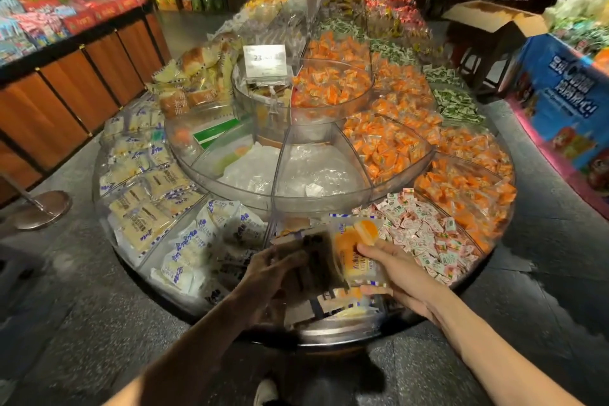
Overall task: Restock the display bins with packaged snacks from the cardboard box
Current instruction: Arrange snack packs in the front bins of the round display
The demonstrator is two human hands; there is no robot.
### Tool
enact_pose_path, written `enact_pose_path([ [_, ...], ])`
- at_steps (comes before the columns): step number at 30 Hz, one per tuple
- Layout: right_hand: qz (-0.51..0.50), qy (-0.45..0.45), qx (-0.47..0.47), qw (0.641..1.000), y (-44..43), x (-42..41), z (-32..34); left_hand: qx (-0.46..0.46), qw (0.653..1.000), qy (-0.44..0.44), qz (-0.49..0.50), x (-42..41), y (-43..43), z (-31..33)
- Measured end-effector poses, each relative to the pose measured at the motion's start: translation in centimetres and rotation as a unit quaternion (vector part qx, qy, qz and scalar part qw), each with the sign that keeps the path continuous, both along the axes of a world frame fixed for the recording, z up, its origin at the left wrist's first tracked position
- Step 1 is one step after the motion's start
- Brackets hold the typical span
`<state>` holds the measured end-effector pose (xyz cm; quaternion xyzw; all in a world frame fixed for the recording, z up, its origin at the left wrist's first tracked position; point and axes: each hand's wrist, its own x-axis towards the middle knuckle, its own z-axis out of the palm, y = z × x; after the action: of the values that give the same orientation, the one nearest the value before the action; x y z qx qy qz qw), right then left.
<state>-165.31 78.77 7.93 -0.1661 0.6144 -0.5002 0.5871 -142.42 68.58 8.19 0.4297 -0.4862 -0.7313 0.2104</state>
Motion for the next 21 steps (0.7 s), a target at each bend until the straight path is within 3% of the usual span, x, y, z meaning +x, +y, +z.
enact_pose_path([
  [4, 0.002, 0.021, 0.024, 0.999, 0.2, 0.3, -0.9, -0.024, 0.997, -0.028, 0.074, 2.8, -1.7, -0.5],
  [10, -0.063, 0.015, 0.070, 0.995, -1.4, 0.8, -2.6, 0.021, 0.986, -0.039, 0.161, 6.5, -5.7, -1.8],
  [21, -0.229, -0.053, 0.109, 0.966, -12.8, 8.0, -6.5, 0.027, 0.987, -0.046, 0.149, 8.4, -12.7, -2.5],
])
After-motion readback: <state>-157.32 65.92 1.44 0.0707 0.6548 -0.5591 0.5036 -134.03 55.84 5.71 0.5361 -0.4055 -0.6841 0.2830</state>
